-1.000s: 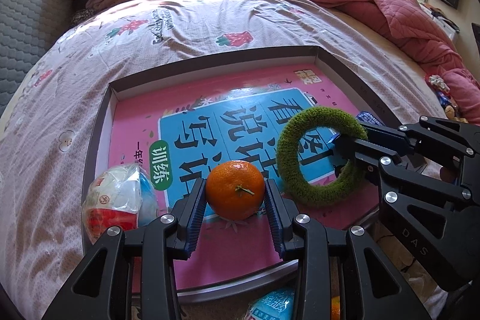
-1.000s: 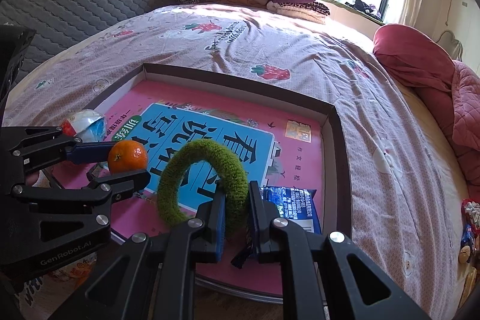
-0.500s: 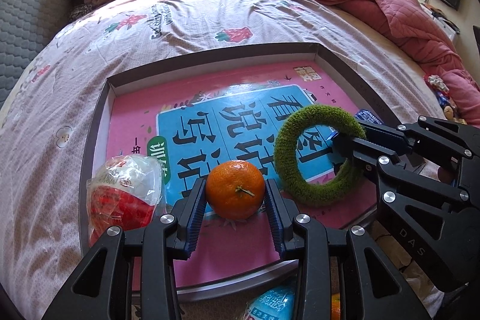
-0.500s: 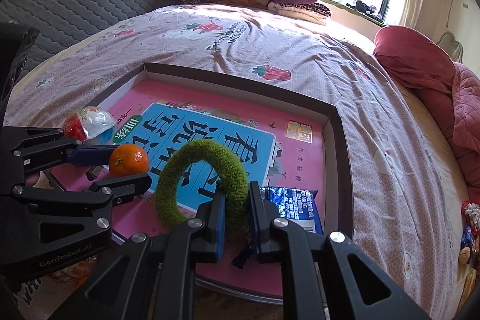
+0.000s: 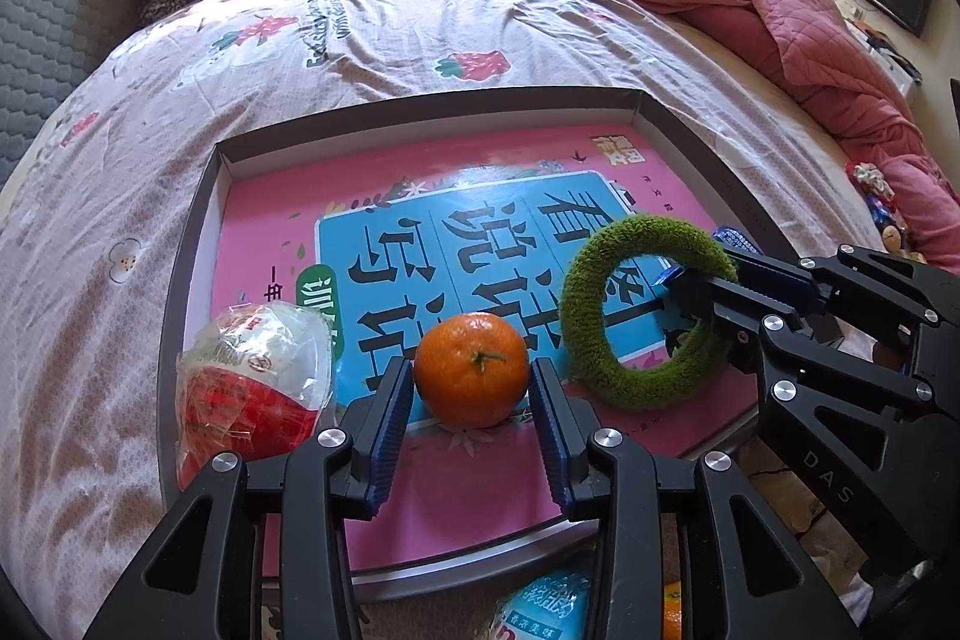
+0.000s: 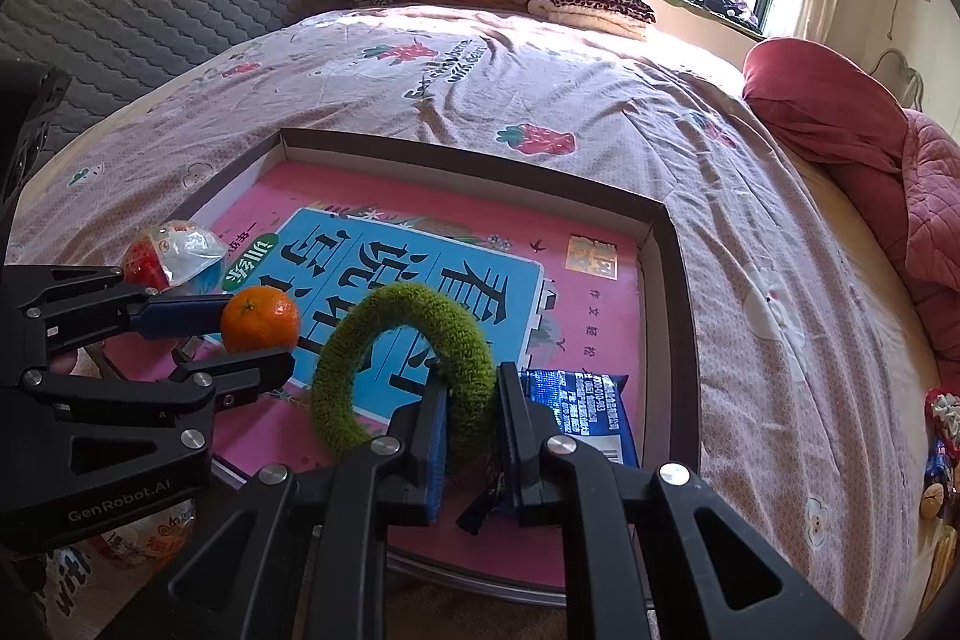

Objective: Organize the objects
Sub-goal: 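Lower the orange and ring onto the book in the tray with both tools, then open the left tool to release the orange while the right tool releases the ring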

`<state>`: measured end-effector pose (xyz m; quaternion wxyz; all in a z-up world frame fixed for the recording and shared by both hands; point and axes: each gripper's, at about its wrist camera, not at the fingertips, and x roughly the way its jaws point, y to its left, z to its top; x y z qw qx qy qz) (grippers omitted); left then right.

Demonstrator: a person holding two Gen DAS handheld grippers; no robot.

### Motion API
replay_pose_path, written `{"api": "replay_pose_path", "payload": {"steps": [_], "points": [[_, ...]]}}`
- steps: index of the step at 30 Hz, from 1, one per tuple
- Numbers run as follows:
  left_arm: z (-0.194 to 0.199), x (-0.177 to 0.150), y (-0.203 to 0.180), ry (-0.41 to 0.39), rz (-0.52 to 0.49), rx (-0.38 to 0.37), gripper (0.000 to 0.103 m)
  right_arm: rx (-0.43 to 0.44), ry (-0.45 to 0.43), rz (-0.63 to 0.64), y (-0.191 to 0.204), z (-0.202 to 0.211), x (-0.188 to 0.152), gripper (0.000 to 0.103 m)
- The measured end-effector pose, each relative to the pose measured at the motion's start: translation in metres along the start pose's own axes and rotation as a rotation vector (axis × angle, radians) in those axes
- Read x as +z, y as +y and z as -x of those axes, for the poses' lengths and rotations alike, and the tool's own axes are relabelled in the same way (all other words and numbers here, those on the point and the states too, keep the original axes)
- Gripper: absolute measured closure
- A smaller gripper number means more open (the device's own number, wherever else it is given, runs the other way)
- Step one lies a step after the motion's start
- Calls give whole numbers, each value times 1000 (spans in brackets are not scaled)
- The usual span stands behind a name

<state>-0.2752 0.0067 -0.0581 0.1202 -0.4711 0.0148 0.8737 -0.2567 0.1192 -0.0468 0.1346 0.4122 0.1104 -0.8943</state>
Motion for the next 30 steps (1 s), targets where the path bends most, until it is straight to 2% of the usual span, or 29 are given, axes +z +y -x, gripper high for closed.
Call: {"api": "replay_pose_path", "payload": {"steps": [5,20,24,30], "points": [[3,1,-1,-5,-1,-6,56,-11,4,0,0,0,0,86],[12,4,-2,-25,-6,-7,50,-31,-4,-8,-6,5,3,77],[15,6,-2,-32,-3,-6,49,-41,-10,-15,-8,6,5,69],[24,7,-3,-46,-2,-5,48,-34,-21,-25,-10,13,7,68]]}}
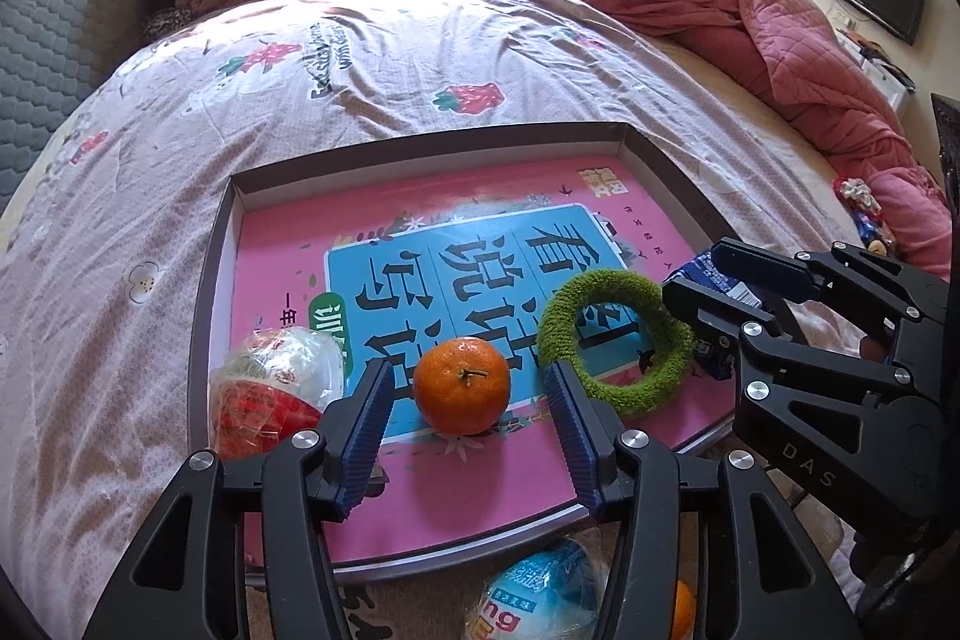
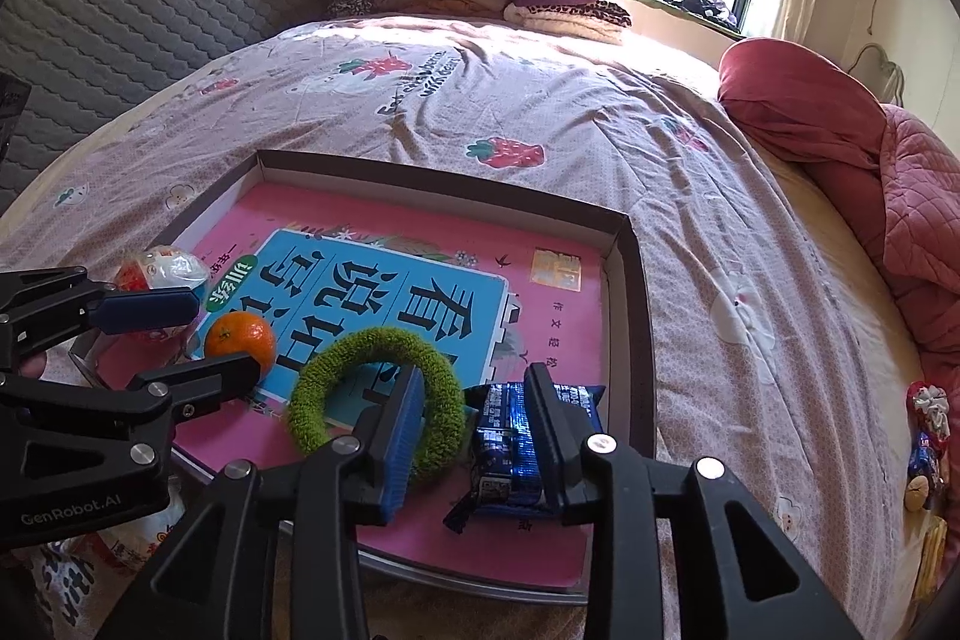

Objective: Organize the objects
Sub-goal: 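Open the left tool to release the orange while the right tool releases the ring, then withdraw both open tools from the tray back toward the walnut and scrunchie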

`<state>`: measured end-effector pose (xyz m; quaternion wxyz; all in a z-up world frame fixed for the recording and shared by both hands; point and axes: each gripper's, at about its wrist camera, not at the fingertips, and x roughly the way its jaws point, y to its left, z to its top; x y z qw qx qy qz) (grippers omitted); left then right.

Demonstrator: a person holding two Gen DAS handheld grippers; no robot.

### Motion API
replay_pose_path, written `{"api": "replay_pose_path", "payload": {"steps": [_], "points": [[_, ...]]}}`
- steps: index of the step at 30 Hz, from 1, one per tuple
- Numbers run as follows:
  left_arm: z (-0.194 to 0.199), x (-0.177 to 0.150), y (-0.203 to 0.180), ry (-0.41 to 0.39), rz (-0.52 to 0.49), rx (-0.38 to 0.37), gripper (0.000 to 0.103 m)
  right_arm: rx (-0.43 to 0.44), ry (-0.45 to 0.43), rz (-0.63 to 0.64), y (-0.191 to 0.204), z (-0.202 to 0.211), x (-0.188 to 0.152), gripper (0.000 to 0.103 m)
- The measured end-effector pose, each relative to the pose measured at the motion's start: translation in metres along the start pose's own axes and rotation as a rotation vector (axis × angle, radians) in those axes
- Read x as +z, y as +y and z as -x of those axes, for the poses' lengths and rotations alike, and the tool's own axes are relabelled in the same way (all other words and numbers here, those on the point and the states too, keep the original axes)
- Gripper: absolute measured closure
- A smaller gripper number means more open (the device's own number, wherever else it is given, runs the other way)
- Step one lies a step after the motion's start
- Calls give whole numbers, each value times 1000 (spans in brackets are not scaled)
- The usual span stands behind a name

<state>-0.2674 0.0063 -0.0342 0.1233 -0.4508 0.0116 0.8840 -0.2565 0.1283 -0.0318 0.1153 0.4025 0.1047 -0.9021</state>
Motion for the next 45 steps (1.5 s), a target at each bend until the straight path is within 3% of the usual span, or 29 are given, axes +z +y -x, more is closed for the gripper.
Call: {"api": "replay_pose_path", "payload": {"steps": [8,19,28,35,45], "points": [[16,-6,-8,-7,23,-8,47,21,-21,-3,2,14,3,68],[57,-8,-16,-79,25,-4,46,40,-67,-47,-5,43,4,68],[69,-12,-7,-102,52,16,45,41,-111,-58,-7,63,5,68],[79,-14,-8,-117,48,6,45,46,-158,-52,-6,79,6,62],[90,-17,-6,-145,58,29,45,49,-167,-62,-8,89,1,61]]}}
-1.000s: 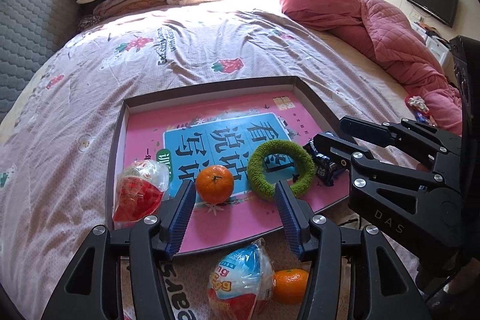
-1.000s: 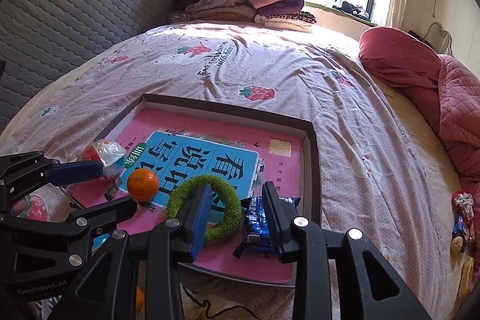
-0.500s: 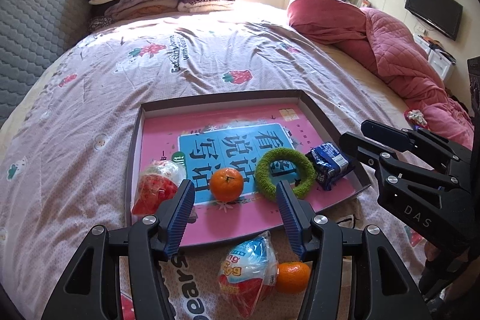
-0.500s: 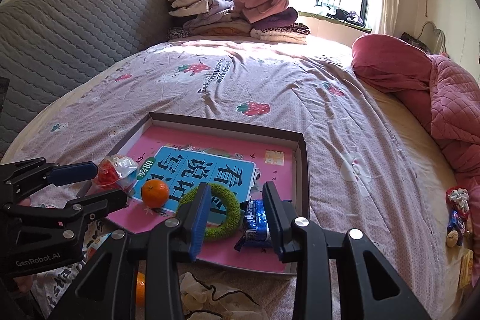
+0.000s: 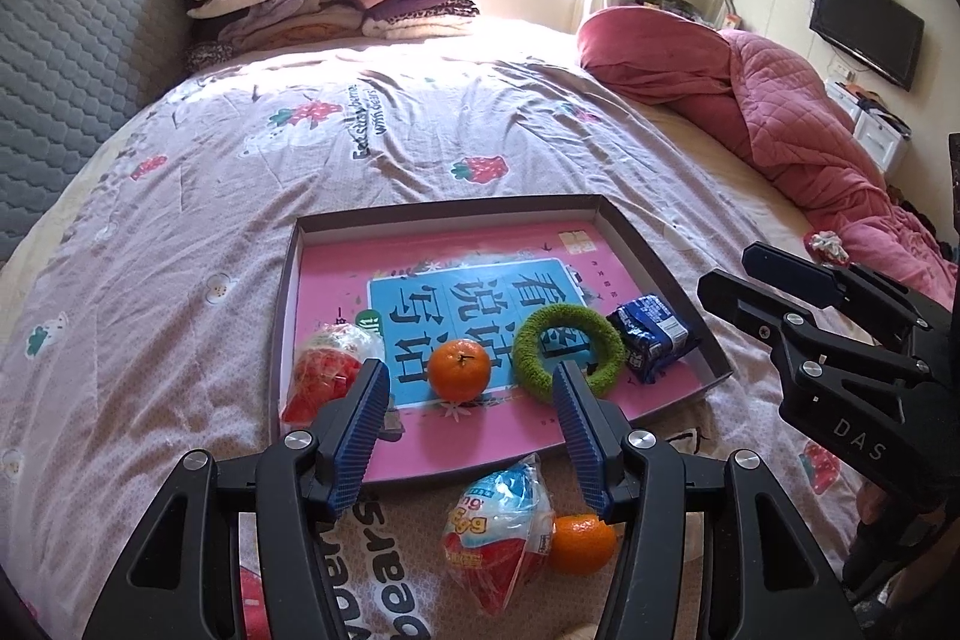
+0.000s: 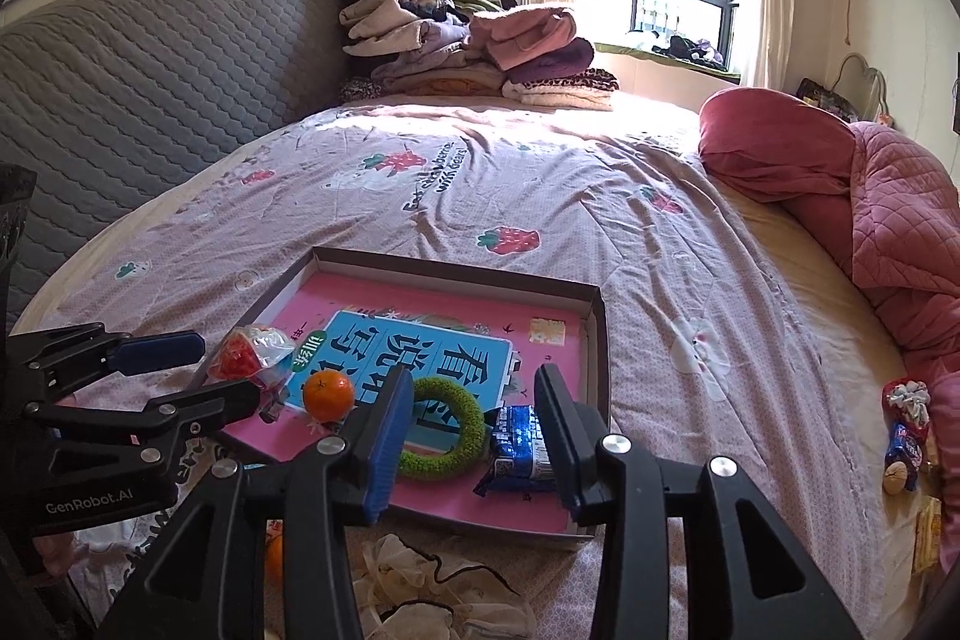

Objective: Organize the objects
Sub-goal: 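Withdraw both open tools from the tray back toward the walnut and scrunchie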

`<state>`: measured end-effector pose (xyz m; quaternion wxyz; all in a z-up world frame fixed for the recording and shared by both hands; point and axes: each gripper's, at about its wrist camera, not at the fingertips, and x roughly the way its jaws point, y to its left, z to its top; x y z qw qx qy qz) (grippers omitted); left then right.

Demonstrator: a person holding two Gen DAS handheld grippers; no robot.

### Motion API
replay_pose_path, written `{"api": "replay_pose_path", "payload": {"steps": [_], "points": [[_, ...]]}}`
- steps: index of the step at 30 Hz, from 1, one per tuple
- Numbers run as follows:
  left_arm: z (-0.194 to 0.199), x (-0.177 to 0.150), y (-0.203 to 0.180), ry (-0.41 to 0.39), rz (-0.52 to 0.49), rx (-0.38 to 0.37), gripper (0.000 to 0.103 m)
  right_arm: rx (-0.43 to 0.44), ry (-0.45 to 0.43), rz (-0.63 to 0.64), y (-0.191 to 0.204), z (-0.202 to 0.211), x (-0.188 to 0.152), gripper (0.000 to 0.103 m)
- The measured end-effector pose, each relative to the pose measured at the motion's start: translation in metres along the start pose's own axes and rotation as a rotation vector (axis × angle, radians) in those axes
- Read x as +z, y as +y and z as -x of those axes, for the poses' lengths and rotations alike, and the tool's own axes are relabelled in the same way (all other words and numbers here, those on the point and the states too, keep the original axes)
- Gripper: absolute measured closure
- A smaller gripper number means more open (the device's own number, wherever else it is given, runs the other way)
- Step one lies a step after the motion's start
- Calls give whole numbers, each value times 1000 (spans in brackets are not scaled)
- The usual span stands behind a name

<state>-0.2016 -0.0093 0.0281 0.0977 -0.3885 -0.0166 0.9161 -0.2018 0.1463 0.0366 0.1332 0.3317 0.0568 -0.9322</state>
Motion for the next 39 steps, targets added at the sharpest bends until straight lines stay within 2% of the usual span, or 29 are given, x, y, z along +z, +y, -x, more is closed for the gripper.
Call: {"api": "replay_pose_path", "payload": {"steps": [8,32,39], "points": [[15,-4,1,-36,-4,19,45,13,-27,-6,0,12,0,55],[44,-28,-13,-52,-20,18,44,41,-63,-27,-3,47,-8,55],[46,-41,-13,-32,-1,11,44,52,-63,-41,-5,56,-17,54]]}}
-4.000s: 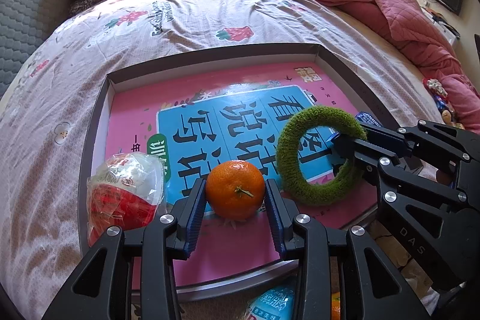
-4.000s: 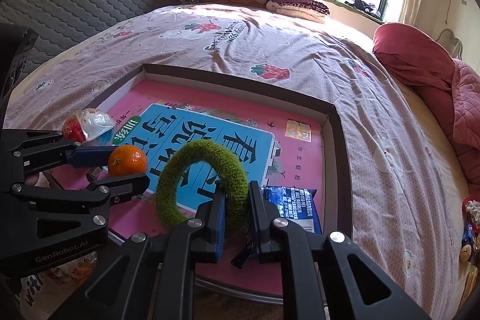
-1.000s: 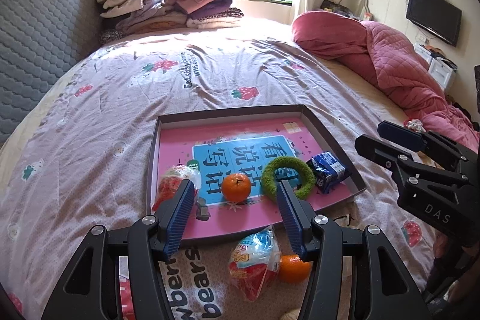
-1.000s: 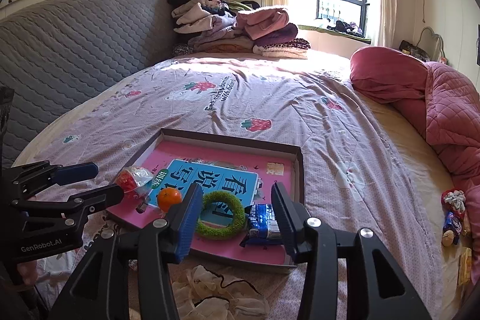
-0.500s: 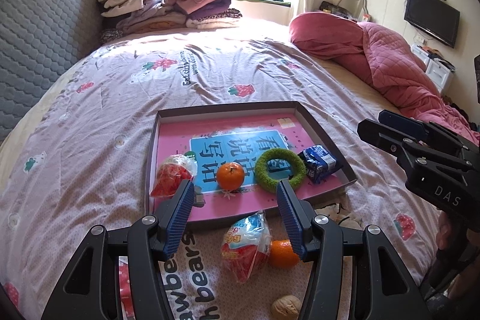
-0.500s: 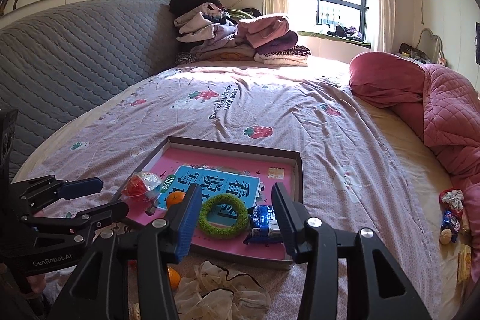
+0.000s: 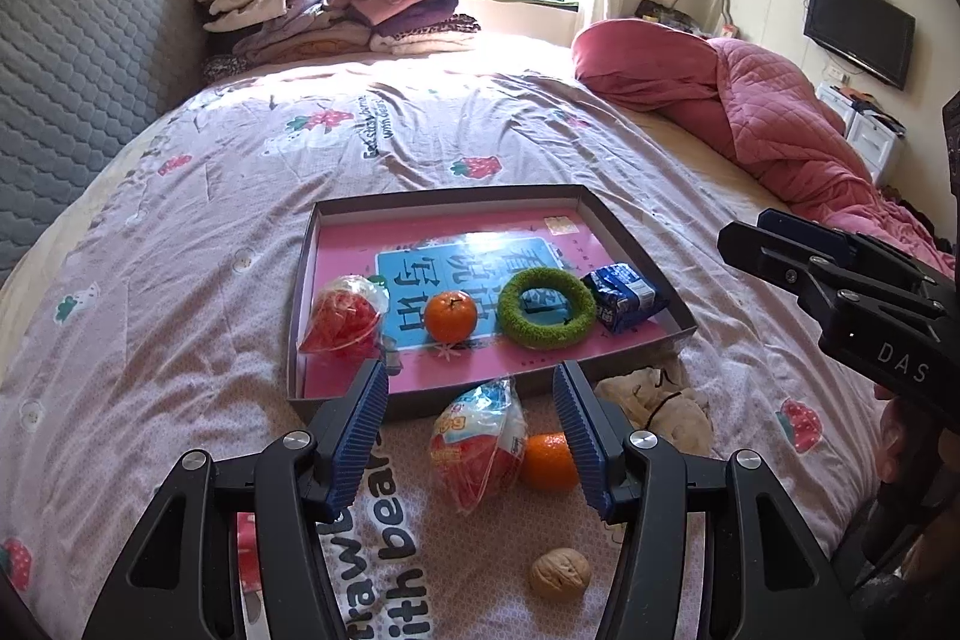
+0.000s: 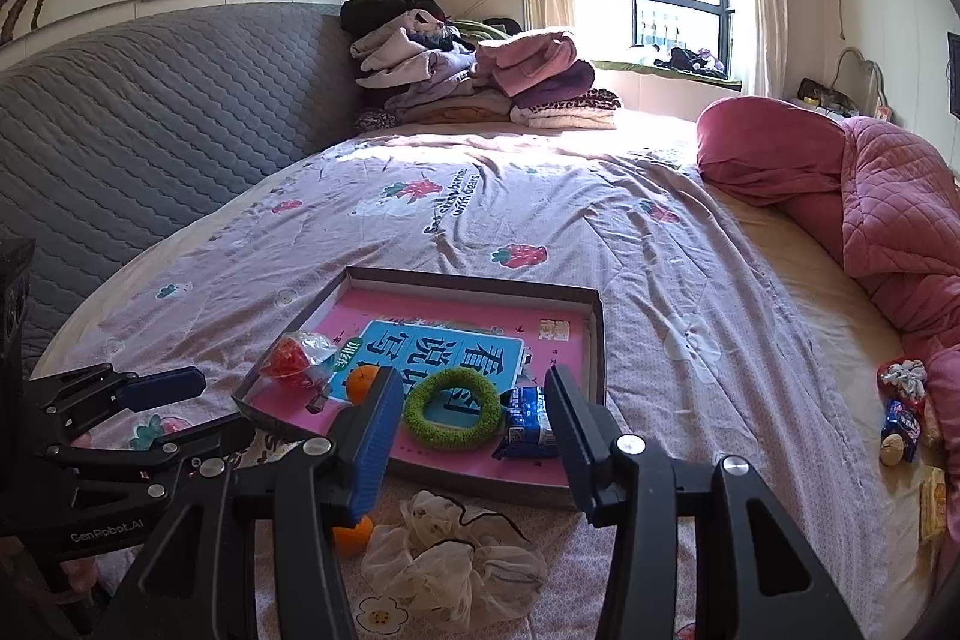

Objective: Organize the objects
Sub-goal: 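Withdraw both open tools from the tray back toward the walnut and scrunchie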

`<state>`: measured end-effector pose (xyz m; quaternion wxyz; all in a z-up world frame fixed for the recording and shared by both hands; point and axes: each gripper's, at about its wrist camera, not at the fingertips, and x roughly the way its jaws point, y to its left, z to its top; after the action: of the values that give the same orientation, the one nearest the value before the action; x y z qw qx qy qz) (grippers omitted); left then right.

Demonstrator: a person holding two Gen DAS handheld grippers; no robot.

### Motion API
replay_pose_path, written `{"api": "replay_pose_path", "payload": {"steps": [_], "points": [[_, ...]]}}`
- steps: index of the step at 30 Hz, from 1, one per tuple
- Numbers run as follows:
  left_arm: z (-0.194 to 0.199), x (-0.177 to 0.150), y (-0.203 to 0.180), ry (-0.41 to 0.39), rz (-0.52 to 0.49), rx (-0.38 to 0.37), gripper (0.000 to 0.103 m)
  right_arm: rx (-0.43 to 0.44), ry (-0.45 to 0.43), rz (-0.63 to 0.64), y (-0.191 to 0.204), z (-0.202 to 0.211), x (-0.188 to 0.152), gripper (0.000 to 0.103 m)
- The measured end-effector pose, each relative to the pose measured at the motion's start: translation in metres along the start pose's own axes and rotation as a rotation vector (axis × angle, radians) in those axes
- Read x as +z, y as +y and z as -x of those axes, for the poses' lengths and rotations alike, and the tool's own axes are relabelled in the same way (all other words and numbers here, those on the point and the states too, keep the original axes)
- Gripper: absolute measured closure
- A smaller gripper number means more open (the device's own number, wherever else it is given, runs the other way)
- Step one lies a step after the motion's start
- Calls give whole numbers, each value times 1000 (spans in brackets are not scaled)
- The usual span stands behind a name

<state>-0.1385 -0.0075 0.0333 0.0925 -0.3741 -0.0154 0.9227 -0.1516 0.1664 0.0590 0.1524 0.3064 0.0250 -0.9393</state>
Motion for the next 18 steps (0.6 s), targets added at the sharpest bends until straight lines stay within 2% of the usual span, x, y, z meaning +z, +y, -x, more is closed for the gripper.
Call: {"api": "replay_pose_path", "payload": {"steps": [18], "points": [[2,-33,-20,50,-29,-1,44,37,30,30,9,6,-20,52]]}}
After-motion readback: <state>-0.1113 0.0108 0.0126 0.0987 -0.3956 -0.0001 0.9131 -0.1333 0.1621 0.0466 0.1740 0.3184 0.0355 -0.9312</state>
